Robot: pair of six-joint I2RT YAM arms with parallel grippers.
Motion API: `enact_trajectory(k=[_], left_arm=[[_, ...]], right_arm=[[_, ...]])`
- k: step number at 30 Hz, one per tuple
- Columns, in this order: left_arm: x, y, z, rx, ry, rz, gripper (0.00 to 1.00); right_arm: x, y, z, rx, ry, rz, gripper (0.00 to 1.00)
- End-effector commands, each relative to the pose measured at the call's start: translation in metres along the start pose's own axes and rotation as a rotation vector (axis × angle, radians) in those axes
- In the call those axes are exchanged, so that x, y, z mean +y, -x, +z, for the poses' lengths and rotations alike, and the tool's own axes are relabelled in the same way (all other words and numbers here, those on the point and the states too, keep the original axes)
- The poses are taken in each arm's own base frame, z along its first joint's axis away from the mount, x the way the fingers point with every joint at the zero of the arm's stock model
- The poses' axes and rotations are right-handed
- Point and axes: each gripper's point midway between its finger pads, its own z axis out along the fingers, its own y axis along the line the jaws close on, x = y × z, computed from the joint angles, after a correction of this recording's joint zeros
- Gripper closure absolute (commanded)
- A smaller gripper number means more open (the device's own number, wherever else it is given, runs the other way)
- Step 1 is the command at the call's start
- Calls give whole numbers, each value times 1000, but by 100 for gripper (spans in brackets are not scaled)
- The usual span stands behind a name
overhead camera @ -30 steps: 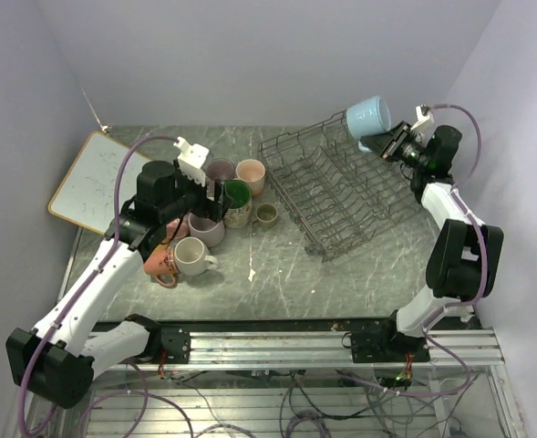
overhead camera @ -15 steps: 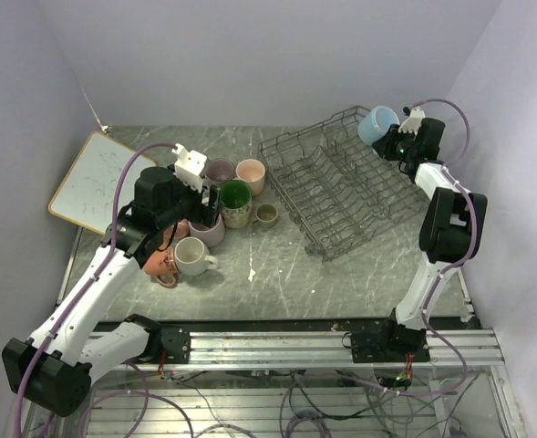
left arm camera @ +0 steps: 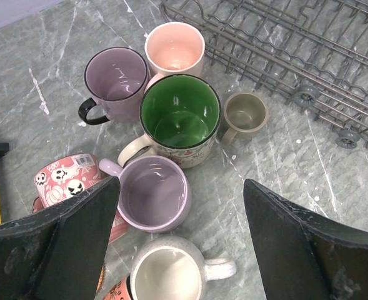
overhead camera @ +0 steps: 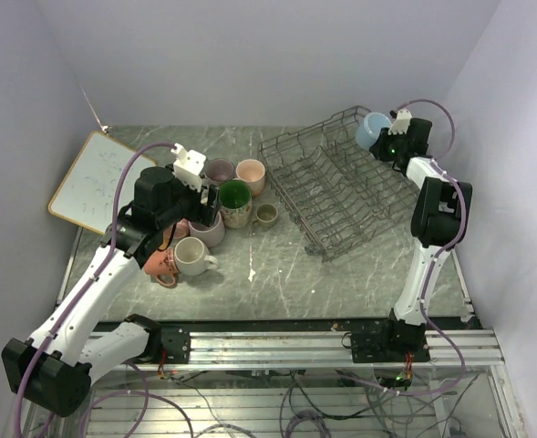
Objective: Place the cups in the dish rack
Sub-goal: Turn the cup upside down in the dish rack.
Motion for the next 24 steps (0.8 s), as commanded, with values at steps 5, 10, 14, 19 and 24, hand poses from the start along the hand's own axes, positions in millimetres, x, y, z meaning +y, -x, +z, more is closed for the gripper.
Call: enact_trajectory(k=[5, 10, 14, 19, 24], left_arm=[[8, -2, -1, 10, 37, 13, 10], [9, -3, 0, 16, 38, 16, 10], [9, -3, 0, 18, 38, 18, 10], [10, -3, 0, 18, 40, 19, 10], [10, -3, 0, 18, 40, 20, 10]], right_arm=[[3, 49, 18, -123, -7, -111, 100], [0, 40, 29, -93, -32, -111, 100], [-4, 37, 34, -84, -51, -107, 97], [-7, 36, 37, -76, -61, -101, 86], [-7, 36, 38, -76, -65, -97, 70]])
